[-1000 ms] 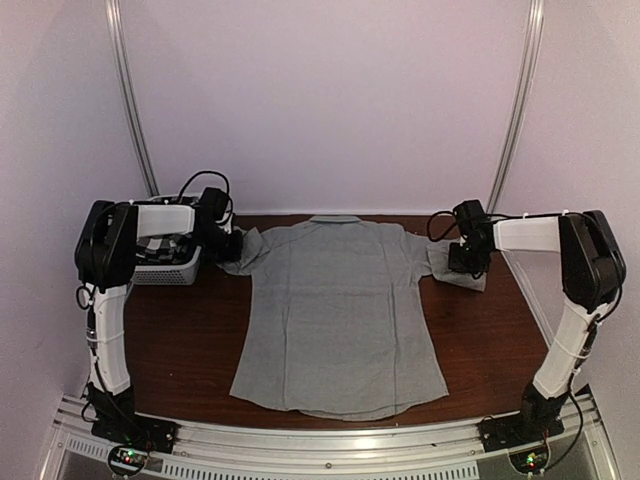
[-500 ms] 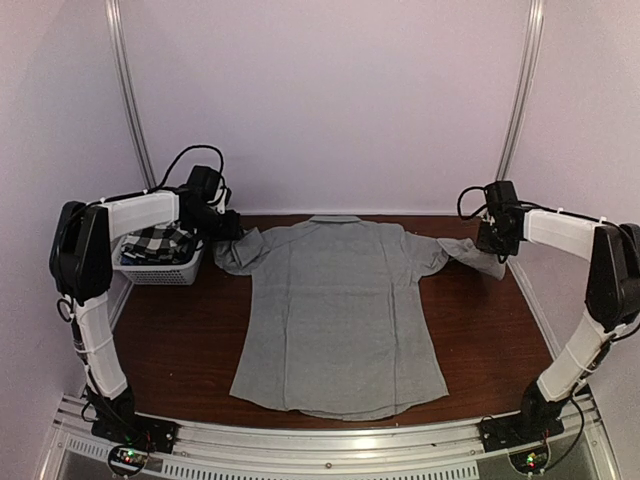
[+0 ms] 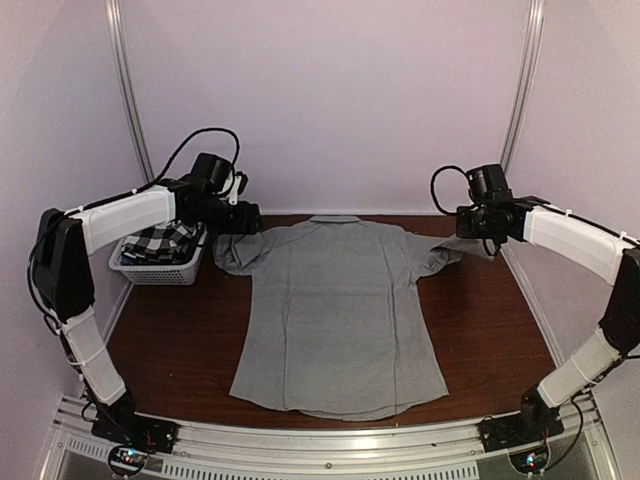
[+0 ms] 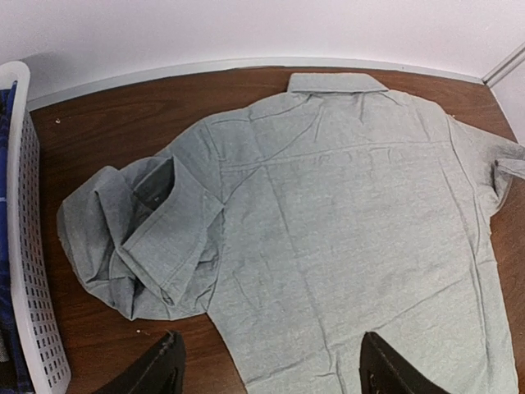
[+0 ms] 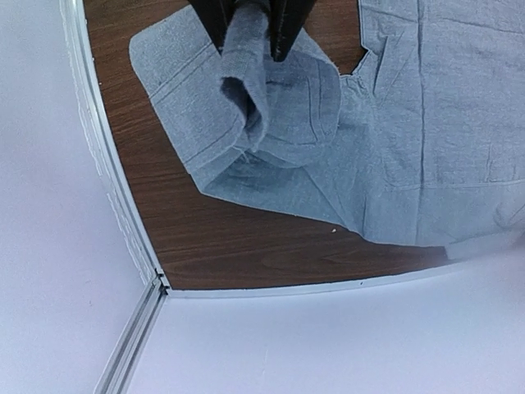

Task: Fold and stack the long sleeve shirts
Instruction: Flatten out the square-folded shirt at the center of the board.

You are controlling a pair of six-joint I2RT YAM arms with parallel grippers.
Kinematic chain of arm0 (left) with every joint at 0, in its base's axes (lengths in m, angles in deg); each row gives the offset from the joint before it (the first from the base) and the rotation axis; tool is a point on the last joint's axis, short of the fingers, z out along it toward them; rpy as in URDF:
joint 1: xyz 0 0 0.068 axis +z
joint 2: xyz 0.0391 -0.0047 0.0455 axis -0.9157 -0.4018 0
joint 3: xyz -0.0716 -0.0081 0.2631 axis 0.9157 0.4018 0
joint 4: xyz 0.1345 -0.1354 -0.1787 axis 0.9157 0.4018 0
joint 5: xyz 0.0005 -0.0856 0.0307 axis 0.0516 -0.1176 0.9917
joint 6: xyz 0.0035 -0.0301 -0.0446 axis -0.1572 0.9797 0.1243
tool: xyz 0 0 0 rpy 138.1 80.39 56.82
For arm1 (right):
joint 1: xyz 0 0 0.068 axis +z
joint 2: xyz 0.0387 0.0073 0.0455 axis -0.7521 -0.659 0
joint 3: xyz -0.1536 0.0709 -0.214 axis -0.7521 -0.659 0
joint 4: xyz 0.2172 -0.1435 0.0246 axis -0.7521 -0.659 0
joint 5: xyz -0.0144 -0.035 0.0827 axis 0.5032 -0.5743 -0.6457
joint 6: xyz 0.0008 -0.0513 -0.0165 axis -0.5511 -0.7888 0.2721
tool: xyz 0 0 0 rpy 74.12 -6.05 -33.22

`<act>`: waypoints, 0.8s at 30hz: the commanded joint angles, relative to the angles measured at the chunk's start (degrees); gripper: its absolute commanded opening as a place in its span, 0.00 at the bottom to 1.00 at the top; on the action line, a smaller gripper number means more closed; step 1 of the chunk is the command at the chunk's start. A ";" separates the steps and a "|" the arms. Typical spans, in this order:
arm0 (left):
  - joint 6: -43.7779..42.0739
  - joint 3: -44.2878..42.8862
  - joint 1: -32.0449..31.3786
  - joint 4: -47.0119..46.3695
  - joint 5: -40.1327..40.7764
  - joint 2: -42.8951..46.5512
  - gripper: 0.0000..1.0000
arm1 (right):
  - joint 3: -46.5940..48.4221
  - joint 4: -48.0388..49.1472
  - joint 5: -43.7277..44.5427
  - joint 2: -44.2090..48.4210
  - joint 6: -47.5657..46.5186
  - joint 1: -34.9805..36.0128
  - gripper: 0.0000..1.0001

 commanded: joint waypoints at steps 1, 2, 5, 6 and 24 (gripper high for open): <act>-0.41 0.58 -1.09 -0.48 -1.57 2.27 0.74 | 2.67 1.25 8.14 2.16 -3.47 1.19 0.16; -0.32 0.65 -1.25 -0.45 -1.89 2.39 0.74 | 2.82 1.30 10.93 2.31 -3.71 0.97 0.16; -0.33 0.92 -1.51 -0.50 -2.49 2.59 0.74 | 3.38 0.91 14.32 2.67 -3.26 -1.78 0.16; -0.33 1.20 -1.61 -0.47 -2.69 2.67 0.74 | 3.41 1.14 14.53 2.93 -3.19 -3.13 0.16; -0.15 3.13 -2.06 -0.15 -4.61 3.72 0.73 | -0.18 28.66 6.46 3.35 -17.48 -14.40 0.22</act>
